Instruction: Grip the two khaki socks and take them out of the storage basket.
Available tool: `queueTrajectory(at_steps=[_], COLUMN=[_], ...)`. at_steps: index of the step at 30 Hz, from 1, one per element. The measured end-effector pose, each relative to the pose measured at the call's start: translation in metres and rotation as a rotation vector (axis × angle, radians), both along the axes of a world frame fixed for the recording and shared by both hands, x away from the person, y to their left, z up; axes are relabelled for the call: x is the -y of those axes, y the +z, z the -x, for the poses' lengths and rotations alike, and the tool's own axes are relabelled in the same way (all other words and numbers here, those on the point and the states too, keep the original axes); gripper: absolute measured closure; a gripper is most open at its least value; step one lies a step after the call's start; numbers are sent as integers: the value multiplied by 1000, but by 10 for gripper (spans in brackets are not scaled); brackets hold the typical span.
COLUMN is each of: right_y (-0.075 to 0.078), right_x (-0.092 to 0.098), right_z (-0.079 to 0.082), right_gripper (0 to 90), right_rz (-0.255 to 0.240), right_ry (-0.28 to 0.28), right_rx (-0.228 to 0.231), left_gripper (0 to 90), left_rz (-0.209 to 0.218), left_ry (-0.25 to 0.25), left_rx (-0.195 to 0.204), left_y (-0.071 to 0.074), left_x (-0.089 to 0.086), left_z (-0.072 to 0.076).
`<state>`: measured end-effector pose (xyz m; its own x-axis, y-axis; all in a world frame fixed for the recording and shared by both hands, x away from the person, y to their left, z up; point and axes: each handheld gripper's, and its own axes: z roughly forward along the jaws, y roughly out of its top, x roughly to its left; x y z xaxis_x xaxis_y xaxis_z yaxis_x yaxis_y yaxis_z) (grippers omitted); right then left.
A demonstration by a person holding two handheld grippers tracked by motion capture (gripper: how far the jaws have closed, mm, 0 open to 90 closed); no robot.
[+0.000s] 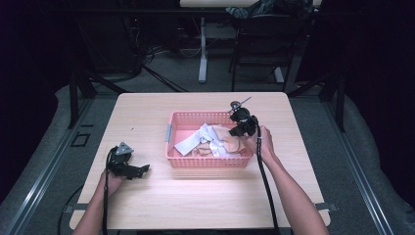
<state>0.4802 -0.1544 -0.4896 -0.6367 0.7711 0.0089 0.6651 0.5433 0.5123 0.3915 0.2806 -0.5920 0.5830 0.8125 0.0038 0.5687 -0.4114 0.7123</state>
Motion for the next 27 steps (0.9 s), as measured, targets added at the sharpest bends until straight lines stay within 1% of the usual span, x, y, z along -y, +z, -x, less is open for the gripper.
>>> queueTrajectory(at_steps=[1, 2, 4, 6, 7, 8, 12, 16, 19, 21, 23, 27], right_y=[0, 2, 4, 7, 8, 11, 17, 23, 30, 33, 36, 43], right_x=[0, 1, 1, 1, 1, 2, 3, 5, 8, 9, 11, 14], right_z=[1, 1, 2, 2, 3, 3, 5, 6, 6, 6, 7, 7], right_gripper=[836, 840, 845, 847, 848, 848, 849, 849, 850, 851, 850, 851], right_rz=[-20, -6, -23, -28, -49, -31, -56, -60, -76, -79, -80, -100], right_ry=[-5, 1, -6, -8, -20, -5, -14, -13, -14, -14, -14, -24], right_rx=[4, 3, 8, 17, 30, 23, 38, 50, 59, 74, 79, 92], left_gripper=[2, 2, 2, 2, 2, 2, 2, 2, 2, 2, 2, 2], left_rz=[0, 0, 0, 0, 0, 0, 0, 0, 0, 0, 0, 0], left_ry=[0, 0, 0, 0, 0, 0, 0, 0, 1, 1, 1, 1], left_rx=[0, 0, 0, 0, 0, 0, 0, 0, 0, 0, 0, 0], left_y=[0, 0, 0, 0, 0, 0, 0, 0, 0, 0, 0, 0], left_x=[0, 0, 0, 0, 0, 0, 0, 0, 0, 0, 0, 0], left_z=[0, 0, 0, 0, 0, 0, 0, 0, 0, 0, 0, 0])
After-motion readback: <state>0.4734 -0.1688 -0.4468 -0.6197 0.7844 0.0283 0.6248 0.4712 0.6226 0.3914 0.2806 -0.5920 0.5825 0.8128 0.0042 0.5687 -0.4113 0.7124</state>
